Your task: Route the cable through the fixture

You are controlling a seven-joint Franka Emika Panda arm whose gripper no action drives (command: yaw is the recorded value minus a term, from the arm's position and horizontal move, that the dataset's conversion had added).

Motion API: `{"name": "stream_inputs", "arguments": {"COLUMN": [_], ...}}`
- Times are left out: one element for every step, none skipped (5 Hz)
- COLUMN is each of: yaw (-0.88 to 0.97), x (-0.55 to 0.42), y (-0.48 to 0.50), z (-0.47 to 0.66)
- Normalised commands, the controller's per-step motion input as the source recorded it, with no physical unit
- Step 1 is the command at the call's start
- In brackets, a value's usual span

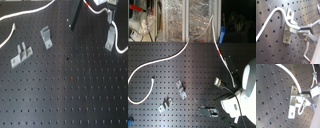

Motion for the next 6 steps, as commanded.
{"name": "stream_inputs", "arguments": {"yaw": [0.02,0.09,0.00,0.00,-0.16,-0.71], "x": [-0.153,-0.242,-0.084,-0.032,-0.259,-0.121], "y": [-0.061,-0.071,-0.033,-0.012,0.070,0.101], "z": [0.24,0.33,0.18,0.00,0.05,0.00]}}
